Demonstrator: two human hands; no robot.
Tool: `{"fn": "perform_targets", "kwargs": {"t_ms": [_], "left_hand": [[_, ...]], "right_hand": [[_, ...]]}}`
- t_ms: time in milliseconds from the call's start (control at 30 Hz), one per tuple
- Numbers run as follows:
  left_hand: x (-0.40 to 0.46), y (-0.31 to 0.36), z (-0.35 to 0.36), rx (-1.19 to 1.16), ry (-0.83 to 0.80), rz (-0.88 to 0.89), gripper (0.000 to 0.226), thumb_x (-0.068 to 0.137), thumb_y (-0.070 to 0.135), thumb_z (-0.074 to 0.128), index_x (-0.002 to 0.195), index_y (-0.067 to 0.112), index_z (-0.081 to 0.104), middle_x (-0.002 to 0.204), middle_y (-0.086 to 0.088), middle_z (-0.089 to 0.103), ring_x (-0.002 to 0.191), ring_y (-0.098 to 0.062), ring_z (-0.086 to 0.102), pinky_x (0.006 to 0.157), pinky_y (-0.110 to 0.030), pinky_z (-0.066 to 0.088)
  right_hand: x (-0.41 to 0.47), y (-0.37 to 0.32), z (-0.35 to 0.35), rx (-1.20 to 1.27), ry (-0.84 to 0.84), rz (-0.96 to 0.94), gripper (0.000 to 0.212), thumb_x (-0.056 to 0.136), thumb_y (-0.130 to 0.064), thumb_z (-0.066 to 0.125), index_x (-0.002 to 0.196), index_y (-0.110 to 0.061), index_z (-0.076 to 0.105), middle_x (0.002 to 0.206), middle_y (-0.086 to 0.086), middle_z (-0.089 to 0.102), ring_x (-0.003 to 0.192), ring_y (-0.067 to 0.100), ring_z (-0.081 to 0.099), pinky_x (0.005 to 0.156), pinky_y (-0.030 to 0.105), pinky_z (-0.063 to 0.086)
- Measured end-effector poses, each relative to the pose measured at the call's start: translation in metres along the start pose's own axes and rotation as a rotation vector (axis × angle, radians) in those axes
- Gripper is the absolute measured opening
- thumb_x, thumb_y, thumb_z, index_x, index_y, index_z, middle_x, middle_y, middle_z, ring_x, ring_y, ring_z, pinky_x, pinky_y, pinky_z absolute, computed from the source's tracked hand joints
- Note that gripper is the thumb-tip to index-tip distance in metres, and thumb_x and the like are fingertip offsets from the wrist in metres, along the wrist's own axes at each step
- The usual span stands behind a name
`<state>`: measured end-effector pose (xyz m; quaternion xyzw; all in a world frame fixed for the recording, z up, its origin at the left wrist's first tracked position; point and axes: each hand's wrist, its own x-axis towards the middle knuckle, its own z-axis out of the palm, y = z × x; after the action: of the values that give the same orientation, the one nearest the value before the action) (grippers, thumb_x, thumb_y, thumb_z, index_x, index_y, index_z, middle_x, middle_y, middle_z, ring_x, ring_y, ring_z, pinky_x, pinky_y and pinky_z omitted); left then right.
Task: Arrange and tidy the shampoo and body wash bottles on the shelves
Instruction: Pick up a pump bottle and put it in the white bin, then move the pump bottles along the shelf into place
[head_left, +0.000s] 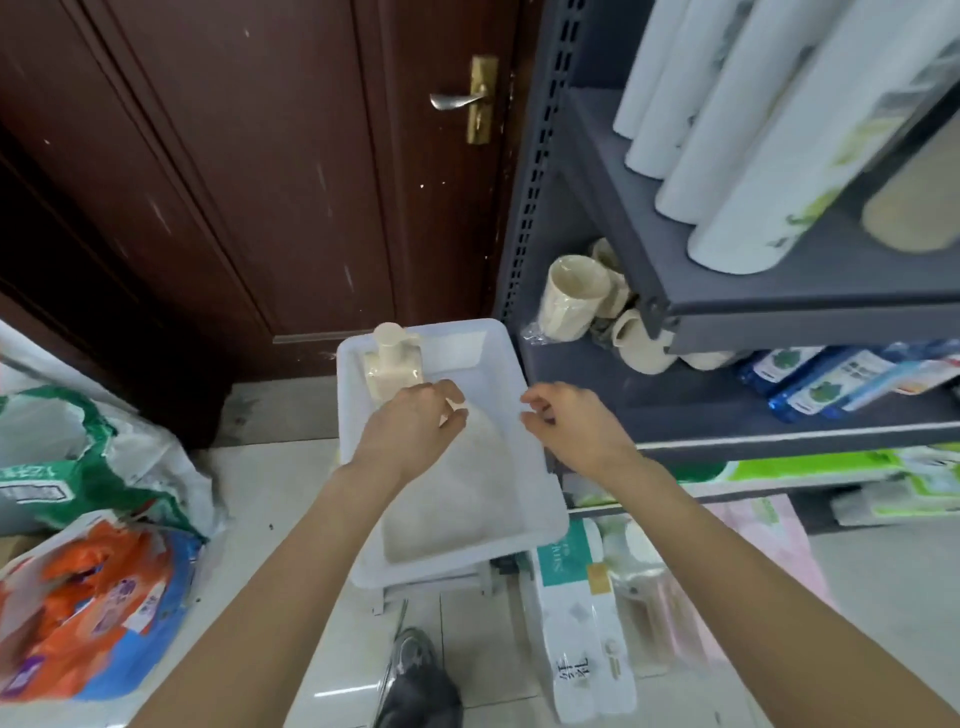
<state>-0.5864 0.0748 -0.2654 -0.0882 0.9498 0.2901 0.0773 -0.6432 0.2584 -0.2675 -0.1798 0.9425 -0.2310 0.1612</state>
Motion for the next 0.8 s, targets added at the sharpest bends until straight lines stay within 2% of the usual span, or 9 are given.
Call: {"fn": "perform_targets", "kwargs": {"t_ms": [100,300,367,567,700,800], "left_hand": [[-0.017,0.038,0.022,-0.045,-0.102,0.081,0.025,0.094,0.028,0.050,0.115,0.018,0.061,0.109,-0.004,0.065,0.101,-0.023,0.058,0.088,-0.032,0.047],[-0.064,0.132,0.088,-0.054,-0.234,0.165,0.024,0.093,0.025,0.054,0.114,0.016,0.061,0.114,-0.005,0.064,0.099,-0.020,0.059,0.088,-0.026,0.045],[-0.078,0.169,0.106,-0.062,-0.237,0.201,0.025,0.091,0.022,0.056,0.114,0.015,0.062,0.115,-0.006,0.065,0.102,-0.020,0.060,0.092,-0.028,0.045],[-0.101,0.281,0.136,-0.051,-0.174,0.306,0.027,0.091,0.027,0.057,0.116,0.017,0.062,0.113,-0.004,0.066,0.102,-0.019,0.061,0.090,-0.030,0.048],[-0.090,0.349,0.144,0.076,-0.167,0.424,0.028,0.092,0.030,0.055,0.117,0.018,0.060,0.111,-0.003,0.066,0.101,-0.020,0.061,0.085,-0.032,0.049],[-0.073,0.401,0.148,0.065,-0.142,0.502,0.029,0.092,0.029,0.054,0.118,0.017,0.060,0.110,-0.003,0.066,0.101,-0.020,0.061,0.088,-0.034,0.049]], "right_hand": [[-0.042,0.038,-0.021,-0.022,0.012,0.031,0.030,0.092,-0.031,0.056,0.117,-0.016,0.061,0.115,0.007,0.064,0.102,0.025,0.062,0.087,0.041,0.051],[-0.141,0.130,-0.068,-0.044,0.052,0.097,0.030,0.092,-0.032,0.056,0.117,-0.016,0.062,0.111,0.004,0.069,0.105,0.022,0.062,0.090,0.038,0.050],[-0.176,0.159,-0.086,-0.049,0.081,0.124,0.031,0.091,-0.033,0.057,0.117,-0.018,0.063,0.111,0.003,0.068,0.106,0.022,0.061,0.089,0.036,0.050],[-0.245,0.231,-0.154,0.038,0.195,0.160,0.025,0.090,-0.031,0.059,0.111,-0.019,0.066,0.106,0.001,0.067,0.098,0.020,0.062,0.077,0.028,0.046],[-0.262,0.267,-0.204,0.101,0.279,0.161,0.021,0.089,-0.029,0.060,0.106,-0.019,0.068,0.102,0.003,0.070,0.099,0.020,0.063,0.089,0.034,0.050],[-0.262,0.296,-0.241,0.084,0.312,0.152,0.022,0.089,-0.031,0.061,0.106,-0.019,0.068,0.103,0.003,0.069,0.099,0.019,0.063,0.090,0.031,0.048]]}}
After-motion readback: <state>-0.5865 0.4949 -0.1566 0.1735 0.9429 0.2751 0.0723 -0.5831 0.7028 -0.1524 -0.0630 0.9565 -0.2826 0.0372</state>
